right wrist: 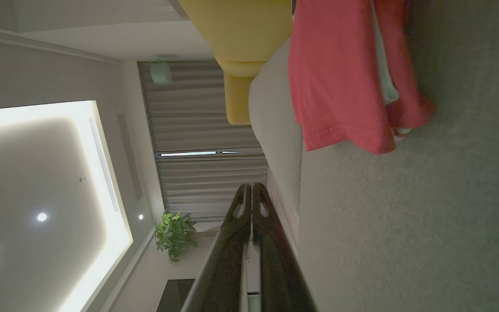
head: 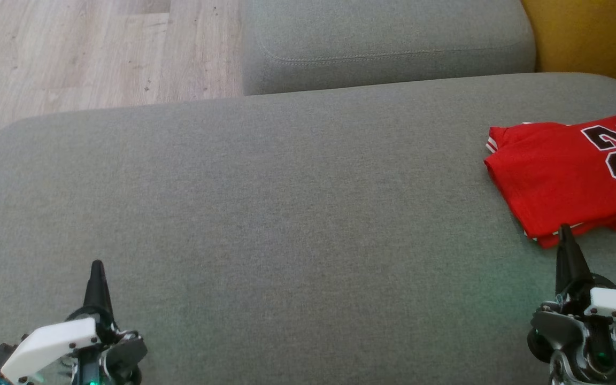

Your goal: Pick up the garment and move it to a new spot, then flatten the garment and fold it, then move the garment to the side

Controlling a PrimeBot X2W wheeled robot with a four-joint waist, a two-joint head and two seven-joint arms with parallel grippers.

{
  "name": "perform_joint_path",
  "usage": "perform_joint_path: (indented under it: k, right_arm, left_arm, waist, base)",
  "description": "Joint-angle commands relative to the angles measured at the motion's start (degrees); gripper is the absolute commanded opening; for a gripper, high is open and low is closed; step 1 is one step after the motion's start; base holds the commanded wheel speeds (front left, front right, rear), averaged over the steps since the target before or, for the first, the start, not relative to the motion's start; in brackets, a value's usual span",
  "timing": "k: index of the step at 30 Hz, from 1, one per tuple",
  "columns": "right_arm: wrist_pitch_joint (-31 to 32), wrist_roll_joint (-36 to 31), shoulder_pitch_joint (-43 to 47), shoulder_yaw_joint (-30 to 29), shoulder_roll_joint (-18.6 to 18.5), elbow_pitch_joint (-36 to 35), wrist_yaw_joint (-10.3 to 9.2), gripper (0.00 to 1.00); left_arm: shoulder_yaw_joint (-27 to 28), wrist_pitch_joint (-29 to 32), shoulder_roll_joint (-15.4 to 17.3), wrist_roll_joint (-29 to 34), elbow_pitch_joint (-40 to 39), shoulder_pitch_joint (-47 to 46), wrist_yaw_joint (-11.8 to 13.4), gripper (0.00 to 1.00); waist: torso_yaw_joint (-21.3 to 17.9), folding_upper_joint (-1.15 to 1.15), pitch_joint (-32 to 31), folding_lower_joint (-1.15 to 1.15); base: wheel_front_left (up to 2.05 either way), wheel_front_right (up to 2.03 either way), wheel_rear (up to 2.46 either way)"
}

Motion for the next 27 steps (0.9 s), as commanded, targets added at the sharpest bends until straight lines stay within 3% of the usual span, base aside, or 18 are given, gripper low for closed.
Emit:
perform_joint_path:
  k: [1, 27]
  right_arm:
    - [0.25, 0.18, -2.85, 0.97, -1.14, -1.79, -0.04, 0.0]
    - [0.58, -0.17, -2.89, 0.55, -0.84, -1.76, -0.04, 0.0]
  left_arm:
    - [2.38, 0.34, 0.42, 0.01, -1.66, -2.83, -0.38, 0.0]
    - [2.92, 0.77, 0.03, 0.46, -1.64, -2.87, -0.38, 0.0]
  waist:
    - [0.0, 0.0, -0.01, 0.0]
    - [0.0, 0.0, -0.01, 0.0]
  base:
    - [0.0, 0.0, 0.0]
    - [0.0, 0.0, 0.0]
